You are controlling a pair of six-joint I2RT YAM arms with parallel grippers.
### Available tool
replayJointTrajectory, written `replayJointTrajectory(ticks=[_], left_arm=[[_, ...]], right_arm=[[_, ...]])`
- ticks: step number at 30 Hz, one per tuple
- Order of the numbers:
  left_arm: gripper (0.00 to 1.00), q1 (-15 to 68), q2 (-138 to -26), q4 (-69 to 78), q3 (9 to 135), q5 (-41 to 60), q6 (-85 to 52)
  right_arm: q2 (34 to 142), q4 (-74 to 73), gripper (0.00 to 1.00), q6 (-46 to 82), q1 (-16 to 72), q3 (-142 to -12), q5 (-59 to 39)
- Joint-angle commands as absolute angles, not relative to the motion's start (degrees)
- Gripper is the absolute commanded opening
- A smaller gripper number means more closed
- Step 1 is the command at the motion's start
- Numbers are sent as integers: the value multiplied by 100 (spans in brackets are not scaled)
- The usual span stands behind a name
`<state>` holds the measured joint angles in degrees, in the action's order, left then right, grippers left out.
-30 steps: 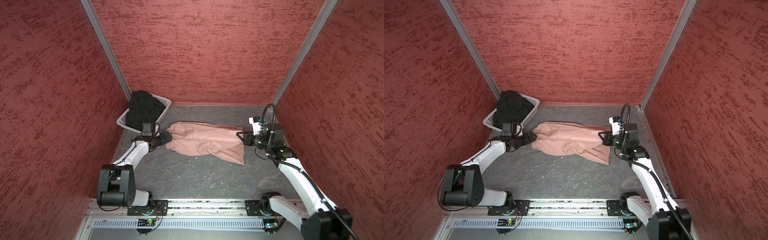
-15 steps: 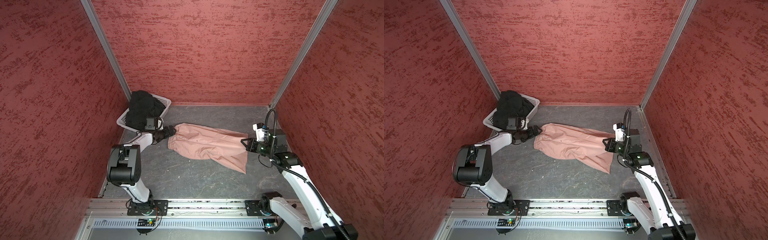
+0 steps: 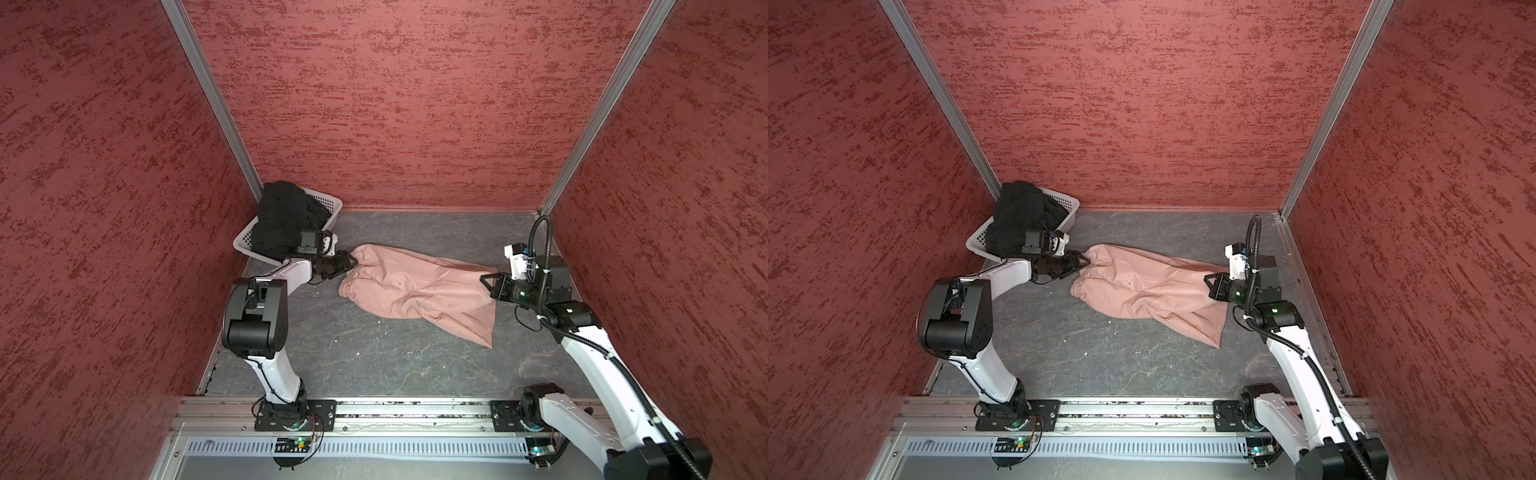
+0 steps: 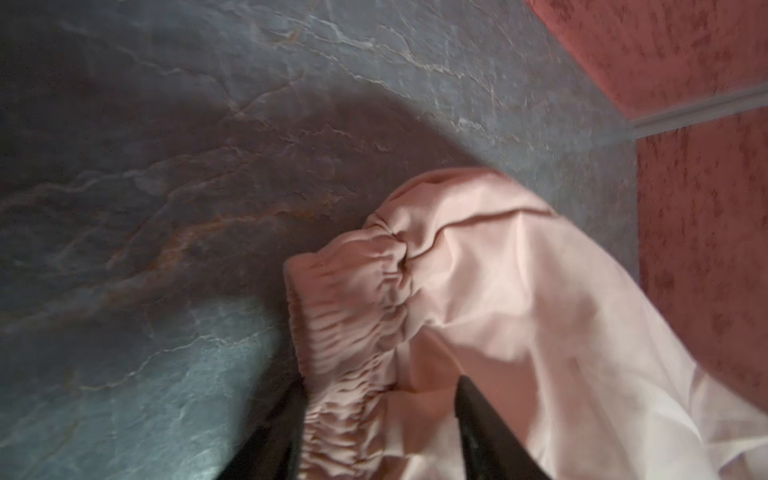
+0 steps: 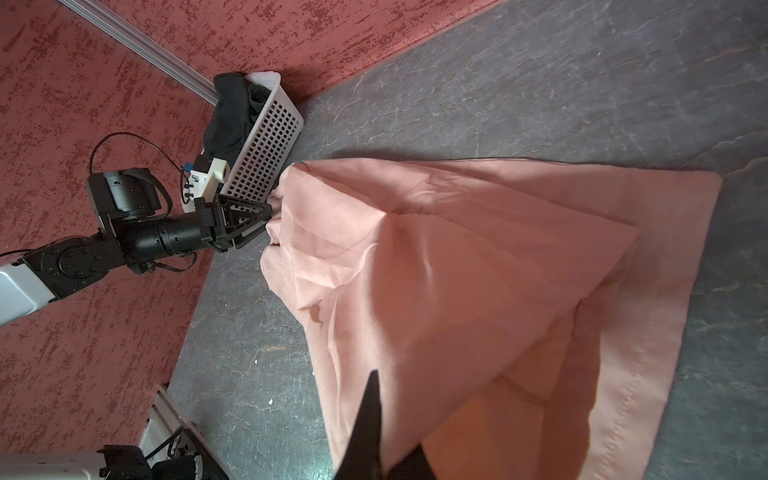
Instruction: Fold and stack the shorts
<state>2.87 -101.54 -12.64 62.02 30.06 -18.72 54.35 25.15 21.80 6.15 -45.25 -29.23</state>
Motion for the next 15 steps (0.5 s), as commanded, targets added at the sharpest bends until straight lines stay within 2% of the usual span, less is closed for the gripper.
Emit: replayJointTrajectory(ticks=[1, 5, 10, 15], left_arm=[[38, 318, -10186, -1329, 6491, 3398, -1820], [1, 400, -10115, -1618, 6874, 3528, -1714], [0, 531, -10066, -2199, 7757, 3466, -1436], [0, 726, -10718, -3092, 9747, 3536, -1153]], right_arm=[[5449, 2255, 0, 2263, 591, -4571, -2915], [5470, 2203, 0, 2247, 547, -4630, -2818], [6173, 1907, 0, 1988, 96, -5317, -3112], [7681, 1425, 0, 1894, -488, -6883, -3789]])
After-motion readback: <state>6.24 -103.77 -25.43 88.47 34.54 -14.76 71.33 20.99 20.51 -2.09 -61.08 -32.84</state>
